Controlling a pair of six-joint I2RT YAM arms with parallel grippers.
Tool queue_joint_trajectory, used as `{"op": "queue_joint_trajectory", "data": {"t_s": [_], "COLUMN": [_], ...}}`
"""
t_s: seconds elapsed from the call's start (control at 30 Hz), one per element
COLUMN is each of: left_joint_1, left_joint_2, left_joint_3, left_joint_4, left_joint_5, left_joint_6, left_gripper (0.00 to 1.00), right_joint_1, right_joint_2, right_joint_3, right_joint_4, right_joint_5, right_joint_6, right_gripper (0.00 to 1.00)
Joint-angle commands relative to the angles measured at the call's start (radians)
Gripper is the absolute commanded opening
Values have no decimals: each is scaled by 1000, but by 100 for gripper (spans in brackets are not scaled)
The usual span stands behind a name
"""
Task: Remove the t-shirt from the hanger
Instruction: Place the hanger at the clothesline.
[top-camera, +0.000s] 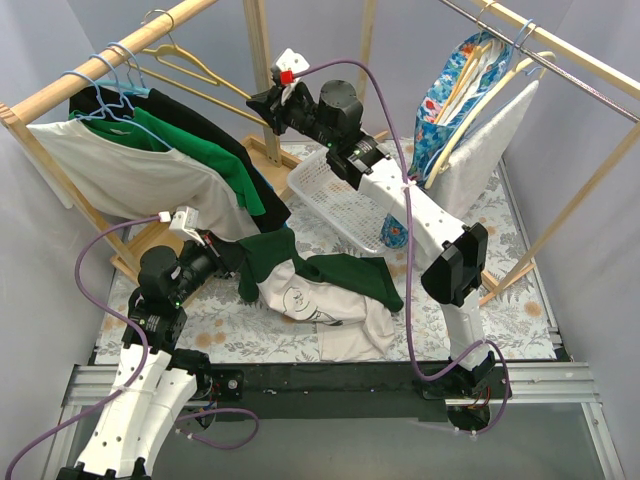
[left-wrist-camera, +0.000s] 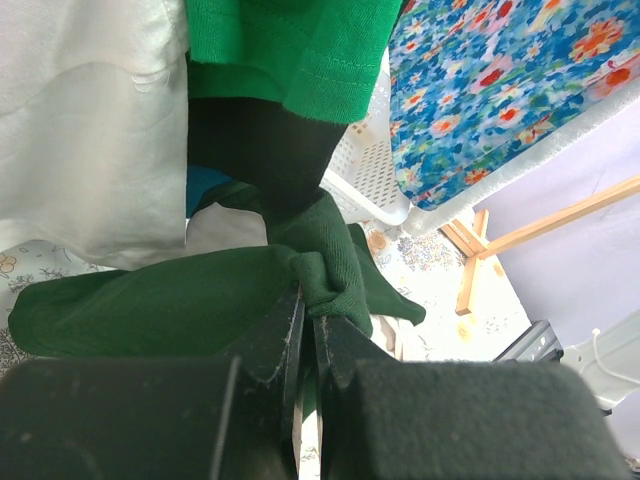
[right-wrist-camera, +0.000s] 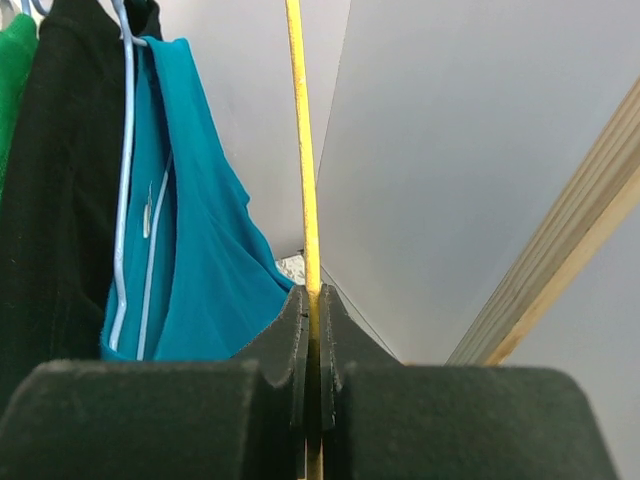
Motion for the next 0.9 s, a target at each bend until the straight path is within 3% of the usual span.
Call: {"op": "queue_joint_trajectory", "data": {"t_s": [0.0,0.37,0.4,0.47,0.53,0.6,0.87], "left_joint_1": [3,1,3,1,1,1,1], "left_joint_2": [-14,-17,-14,-12,-6,-2,66], "left_joint_3": [19,9,9,10,10,10,-3], "left_joint_4": [0,2,3,3,6,11,43], "left_joint_5": [14,16,14,16,22,28,102], "left_joint_6": [-4,-4,-2,-1,-2,-2,-19], "left_gripper": [0,0,0,0,0,0,0], "right_joint_1": [-4,8,10,10,11,11,19], "right_joint_2": [-28,-135,-149,-195,-247,-288,-555], "right_joint_3": [-43,-219,-234,-276,-303,-349,-569], "right_joint_4": [45,61,65,71,71,68,-86], "right_joint_5": [36,71,76,94,109,143,223], "right_joint_6": [7,-15,-13,-12,-13,-10,7], "right_gripper": [1,1,17,38,71,84,95]}}
